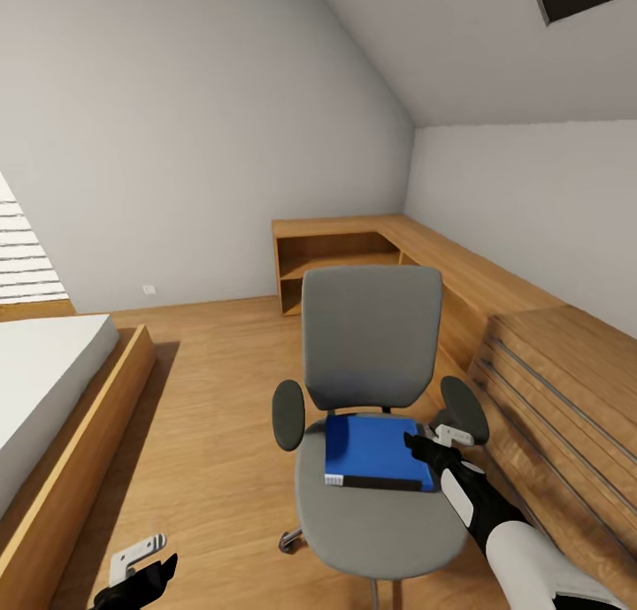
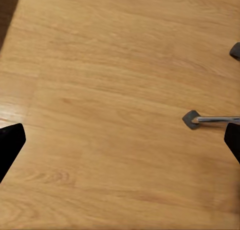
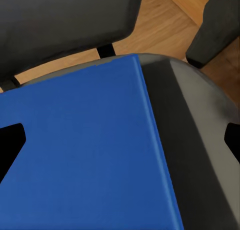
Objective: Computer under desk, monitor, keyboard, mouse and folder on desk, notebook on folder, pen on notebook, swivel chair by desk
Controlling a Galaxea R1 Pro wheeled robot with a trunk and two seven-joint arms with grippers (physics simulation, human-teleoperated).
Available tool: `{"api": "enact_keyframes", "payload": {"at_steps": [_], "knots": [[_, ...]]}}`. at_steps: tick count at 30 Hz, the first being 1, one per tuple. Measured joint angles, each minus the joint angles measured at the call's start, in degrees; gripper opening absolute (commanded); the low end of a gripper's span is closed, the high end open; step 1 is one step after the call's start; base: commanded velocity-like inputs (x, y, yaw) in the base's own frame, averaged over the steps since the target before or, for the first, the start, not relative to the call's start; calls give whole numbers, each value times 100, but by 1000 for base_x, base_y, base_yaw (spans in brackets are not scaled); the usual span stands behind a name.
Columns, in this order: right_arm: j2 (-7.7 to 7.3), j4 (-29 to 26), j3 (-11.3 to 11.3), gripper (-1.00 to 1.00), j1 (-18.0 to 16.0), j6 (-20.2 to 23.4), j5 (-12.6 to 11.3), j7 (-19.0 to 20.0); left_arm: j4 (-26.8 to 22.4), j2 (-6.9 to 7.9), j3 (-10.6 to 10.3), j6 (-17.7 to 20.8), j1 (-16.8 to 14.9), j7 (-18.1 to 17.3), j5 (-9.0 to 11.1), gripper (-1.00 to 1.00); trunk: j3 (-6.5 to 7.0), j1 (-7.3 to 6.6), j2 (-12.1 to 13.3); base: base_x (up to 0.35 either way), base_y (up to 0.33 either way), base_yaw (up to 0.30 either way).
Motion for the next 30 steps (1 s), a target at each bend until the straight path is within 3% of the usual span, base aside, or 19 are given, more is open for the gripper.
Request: {"api": "enact_keyframes", "payload": {"at_steps": [5, 15, 30], "knots": [[-11, 56, 2, 100, 1, -5, 0, 25, 6, 2, 4, -1, 0, -6, 2, 100, -90, 110, -201, 0, 0, 0], [-185, 156, 11, 100, 1, 0, -39, 215, 9, -5, 6, -5, 0, -8, 2, 100, -269, 330, -602, 0, 0, 0], [-224, 160, 7, 100, 1, 4, -38, 358, 10, -1, 12, -15, 0, -9, 3, 100, -270, 330, -603, 0, 0, 0]]}}
